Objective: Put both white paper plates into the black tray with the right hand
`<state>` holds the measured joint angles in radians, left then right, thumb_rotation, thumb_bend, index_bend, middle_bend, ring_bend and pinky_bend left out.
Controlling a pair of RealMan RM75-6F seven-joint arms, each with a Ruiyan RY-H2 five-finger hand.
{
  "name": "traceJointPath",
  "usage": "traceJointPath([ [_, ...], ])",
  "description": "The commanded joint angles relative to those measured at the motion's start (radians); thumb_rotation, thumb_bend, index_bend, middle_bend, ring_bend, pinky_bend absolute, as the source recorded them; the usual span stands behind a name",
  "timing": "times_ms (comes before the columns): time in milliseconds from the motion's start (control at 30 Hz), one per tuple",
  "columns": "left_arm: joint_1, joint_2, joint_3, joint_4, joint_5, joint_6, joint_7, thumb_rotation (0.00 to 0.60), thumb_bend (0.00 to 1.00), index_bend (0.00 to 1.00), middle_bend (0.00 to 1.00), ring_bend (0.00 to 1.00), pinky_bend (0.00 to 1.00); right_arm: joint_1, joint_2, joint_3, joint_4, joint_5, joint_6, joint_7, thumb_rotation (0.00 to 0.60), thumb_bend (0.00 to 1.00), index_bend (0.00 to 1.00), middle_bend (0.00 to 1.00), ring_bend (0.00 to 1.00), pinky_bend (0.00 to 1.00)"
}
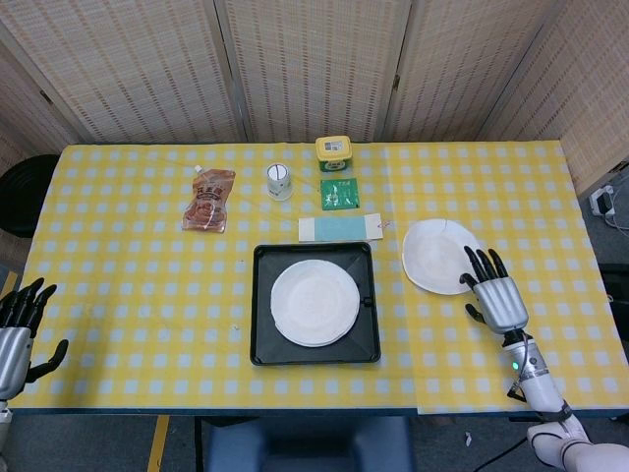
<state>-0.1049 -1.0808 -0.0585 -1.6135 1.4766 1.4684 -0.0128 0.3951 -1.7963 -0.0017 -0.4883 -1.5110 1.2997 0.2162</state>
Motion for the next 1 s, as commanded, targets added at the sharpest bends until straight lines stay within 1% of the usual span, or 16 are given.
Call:
traceJointPath([
  [33, 0.000, 0.000, 0.000, -0.001, -0.003, -0.003, 0.002, 0.600, 0.42, 0.00, 0.00, 0.00, 0.00, 0.008, -0.050, 0.008, 0.071, -0.005, -0.014, 0.044, 0.600, 0.27, 0.45, 0.00, 0.00, 0.00],
  [233, -0.003, 0.001, -0.001, -0.004, -0.014, -0.013, 0.007, 0.600, 0.42, 0.00, 0.00, 0.00, 0.00, 0.026, -0.088, 0.010, 0.139, -0.011, -0.048, 0.078, 0.600, 0.27, 0.47, 0.00, 0.00, 0.00],
  [433, -0.006, 0.005, 0.001, -0.005, -0.022, -0.025, 0.009, 0.600, 0.42, 0.00, 0.00, 0.00, 0.00, 0.037, -0.113, 0.018, 0.175, -0.009, -0.065, 0.099, 0.600, 0.27, 0.48, 0.00, 0.00, 0.00],
  [667, -0.010, 0.011, 0.002, -0.012, -0.026, -0.035, 0.013, 0.600, 0.44, 0.00, 0.00, 0.00, 0.00, 0.052, -0.138, 0.042, 0.199, 0.006, -0.079, 0.108, 0.600, 0.35, 0.51, 0.02, 0.00, 0.00],
  [767, -0.011, 0.012, 0.005, -0.009, -0.008, -0.032, -0.015, 0.600, 0.44, 0.00, 0.00, 0.00, 0.00, 0.061, -0.143, 0.045, 0.207, 0.008, -0.102, 0.108, 0.600, 0.38, 0.51, 0.02, 0.00, 0.00],
  [867, -0.010, 0.009, 0.008, -0.002, 0.003, -0.023, -0.017, 0.600, 0.44, 0.00, 0.00, 0.00, 0.00, 0.066, -0.149, 0.044, 0.215, 0.007, -0.117, 0.108, 0.600, 0.42, 0.52, 0.02, 0.01, 0.00],
  [1000, -0.009, 0.009, 0.005, 0.000, -0.002, -0.021, -0.021, 0.600, 0.44, 0.00, 0.00, 0.00, 0.00, 0.074, -0.156, 0.050, 0.224, 0.011, -0.128, 0.113, 0.600, 0.43, 0.53, 0.02, 0.01, 0.00],
])
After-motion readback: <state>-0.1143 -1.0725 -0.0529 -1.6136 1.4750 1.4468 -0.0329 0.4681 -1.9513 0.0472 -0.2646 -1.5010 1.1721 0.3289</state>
